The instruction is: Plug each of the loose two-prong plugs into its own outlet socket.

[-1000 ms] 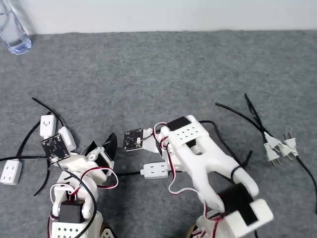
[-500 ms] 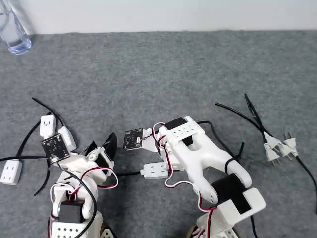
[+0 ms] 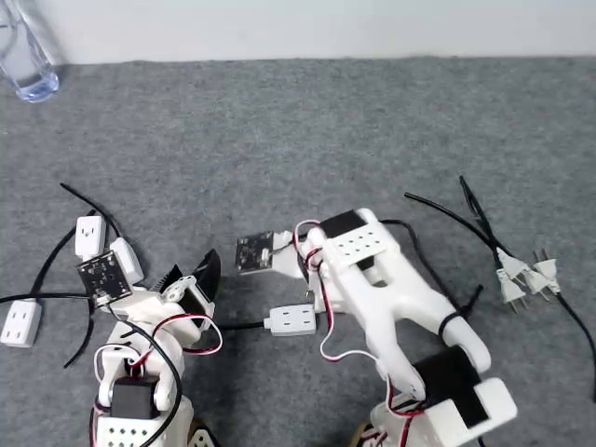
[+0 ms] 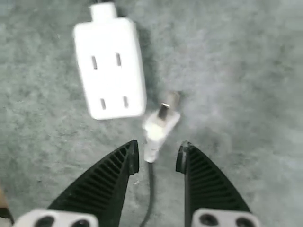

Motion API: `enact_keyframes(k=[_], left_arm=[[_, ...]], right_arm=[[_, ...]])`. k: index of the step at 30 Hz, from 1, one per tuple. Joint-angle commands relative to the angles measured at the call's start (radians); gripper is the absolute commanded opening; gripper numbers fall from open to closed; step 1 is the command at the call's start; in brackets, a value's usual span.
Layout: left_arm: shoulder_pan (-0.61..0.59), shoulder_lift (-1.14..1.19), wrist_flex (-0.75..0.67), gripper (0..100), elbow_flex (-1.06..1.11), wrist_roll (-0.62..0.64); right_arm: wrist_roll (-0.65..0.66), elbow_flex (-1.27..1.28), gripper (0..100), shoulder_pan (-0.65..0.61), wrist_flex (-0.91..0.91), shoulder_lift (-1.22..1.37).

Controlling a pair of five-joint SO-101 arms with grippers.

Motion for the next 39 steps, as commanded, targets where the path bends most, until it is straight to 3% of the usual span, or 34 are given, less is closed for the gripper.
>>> enact_keyframes(k=[1, 13, 23, 39], left_arm=[[0.005, -0.002, 0.005, 23, -0.004, 0.006], [0.005, -0.002, 0.003, 23, -0.004, 0.006], [0.005, -0.002, 0.003, 23, -0.004, 0.006], [0.003, -0.002, 0.005, 23, -0.004, 0.006]], right_arm=[[0.02, -0.097, 14.7, 0.067, 0.004, -0.036], [0.08, -0.115, 14.7, 0.091, -0.102, 0.116], [0.074, -0.144, 14.5, 0.05, 0.035, 0.094], [-0.02, -0.144, 14.4, -0.053, 0.051, 0.148]])
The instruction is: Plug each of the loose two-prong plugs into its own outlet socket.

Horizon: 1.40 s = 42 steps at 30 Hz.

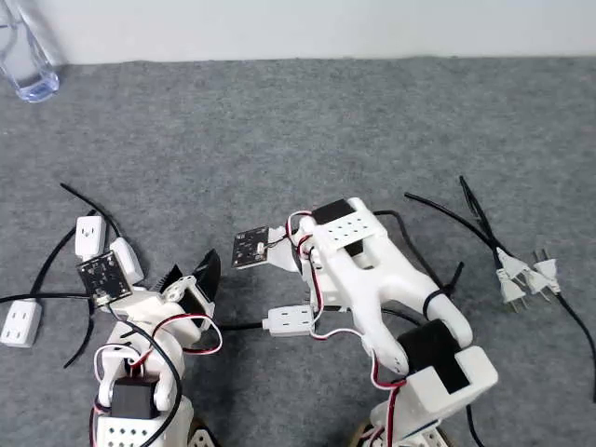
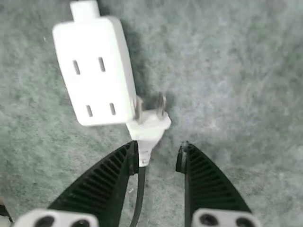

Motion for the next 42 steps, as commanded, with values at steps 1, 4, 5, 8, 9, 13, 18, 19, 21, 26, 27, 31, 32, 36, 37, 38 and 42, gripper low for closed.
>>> enact_keyframes(k=[1, 4, 5, 8, 9, 13, 18, 19, 21, 26, 27, 31, 32, 36, 37, 38, 42], left_arm=[[0.003, -0.002, 0.005, 23, -0.004, 0.006], [0.003, -0.002, 0.005, 23, -0.004, 0.006], [0.003, -0.002, 0.005, 23, -0.004, 0.006], [0.003, -0.002, 0.005, 23, -0.004, 0.006], [0.003, -0.002, 0.005, 23, -0.004, 0.006], [0.003, -0.002, 0.005, 23, -0.004, 0.006], [0.003, -0.002, 0.005, 23, -0.004, 0.006], [0.003, -0.002, 0.005, 23, -0.004, 0.006], [0.003, -0.002, 0.005, 23, -0.004, 0.006], [0.003, -0.002, 0.005, 23, -0.004, 0.006], [0.003, -0.002, 0.005, 23, -0.004, 0.006], [0.003, -0.002, 0.005, 23, -0.004, 0.006], [0.003, -0.002, 0.005, 23, -0.004, 0.006], [0.005, -0.002, 0.005, 23, -0.004, 0.006], [0.005, -0.002, 0.005, 23, -0.004, 0.006], [0.005, -0.002, 0.005, 23, -0.004, 0.006], [0.005, -0.002, 0.005, 23, -0.004, 0.006]], right_arm=[[-0.021, -0.043, 14.4, -0.035, 0.03, -0.016], [-0.023, -0.026, 14.4, -0.041, 0.025, -0.007], [-0.023, -0.009, 14.4, -0.042, 0.005, -0.012], [-0.023, 0.043, 14.4, -0.041, -0.042, -0.016], [-0.023, 0.057, 14.4, -0.041, -0.054, -0.016], [-0.023, 0.087, 14.4, -0.025, -0.102, -0.008], [-0.014, 0.089, 13.3, 0.019, -0.128, -0.016], [-0.003, 0.089, 10.2, 0.021, -0.139, -0.012], [0.048, 0.092, 0.0, 0.028, -0.16, -0.007], [0.069, 0.044, 0.8, 0.088, -0.185, -0.008], [0.074, 0.025, 1.2, 0.102, -0.165, -0.008], [0.235, -0.074, 0.9, 0.127, 0.042, -0.01], [0.262, -0.107, 0.9, 0.139, 0.101, -0.008], [0.387, -0.279, 0.9, 0.2, 0.325, -0.007], [0.434, -0.327, 0.9, 0.214, 0.392, -0.004], [0.483, -0.373, 0.9, 0.225, 0.467, 0.005], [0.523, -0.428, 0.9, 0.248, 0.536, 0.113]])
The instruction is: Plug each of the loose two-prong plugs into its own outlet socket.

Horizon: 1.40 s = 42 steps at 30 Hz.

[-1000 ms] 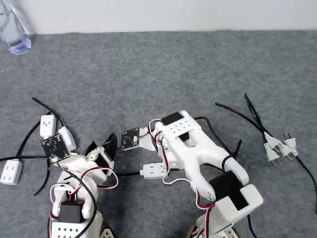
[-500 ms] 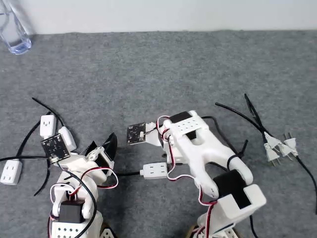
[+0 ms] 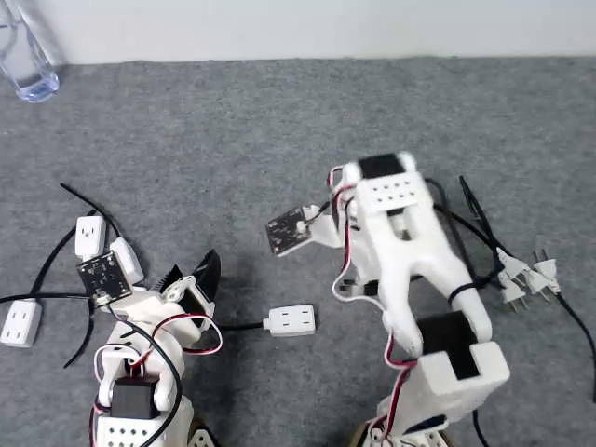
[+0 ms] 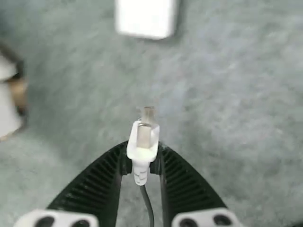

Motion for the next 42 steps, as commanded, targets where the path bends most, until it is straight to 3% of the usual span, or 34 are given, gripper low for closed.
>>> enact_keyframes(k=[1, 11, 19, 36, 42], left_arm=[[0.005, -0.002, 0.005, 23, -0.004, 0.006], [0.006, -0.002, 0.003, 23, -0.004, 0.006], [0.008, -0.002, 0.002, 23, -0.004, 0.006], [0.008, -0.002, 0.0, 23, -0.004, 0.006], [0.011, -0.002, -0.002, 23, -0.004, 0.006]], right_arm=[[0.026, -0.068, 0.9, 0.021, 0.054, 0.088], [0.02, -0.209, 2.8, 0.065, 0.041, 0.323], [-0.071, -0.212, 25.8, 0.079, -0.162, 0.374], [-0.068, -0.21, 25.9, 0.065, -0.325, 0.395], [-0.072, -0.244, 25.9, 0.062, -0.242, 0.328]])
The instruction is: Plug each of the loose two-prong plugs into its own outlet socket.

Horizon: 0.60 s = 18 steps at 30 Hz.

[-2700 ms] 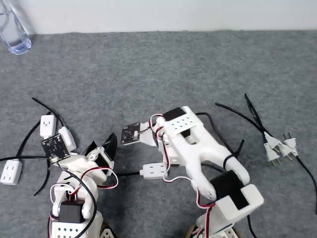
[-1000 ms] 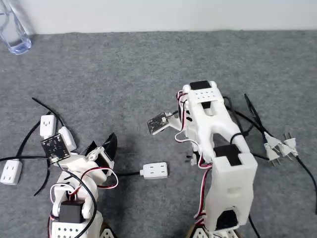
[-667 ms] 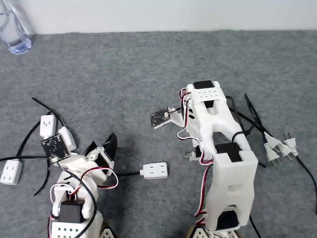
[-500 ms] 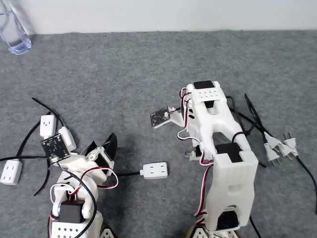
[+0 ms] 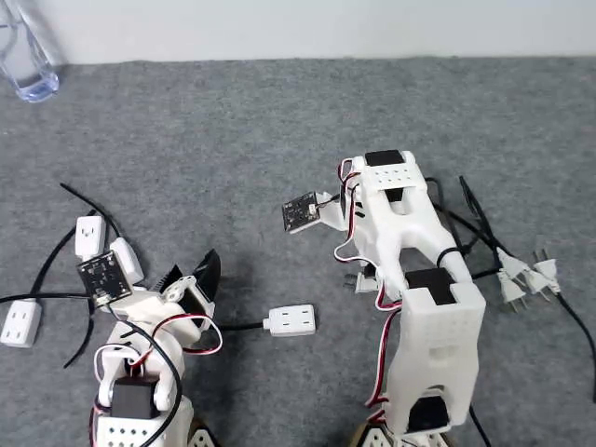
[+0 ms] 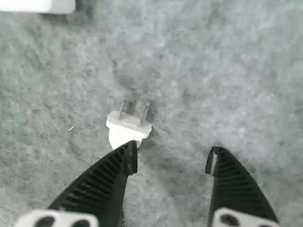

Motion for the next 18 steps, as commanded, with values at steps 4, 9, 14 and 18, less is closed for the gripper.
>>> enact_keyframes(k=[4, 9, 14, 18], left_arm=[[0.011, -0.002, -0.002, 23, -0.004, 0.006], [0.011, -0.002, 0.0, 23, -0.004, 0.006], [0.011, -0.002, 0.0, 23, -0.004, 0.006], [0.009, -0.002, 0.0, 23, -0.004, 0.006]], right_arm=[[-0.015, -0.061, 25.9, -0.016, 0.085, -0.151], [-0.098, -0.06, 25.9, -0.016, 0.142, -0.216], [-0.281, -0.049, 25.9, -0.022, 0.145, -0.231], [-0.414, 0.072, 25.9, -0.025, 0.088, -0.242]])
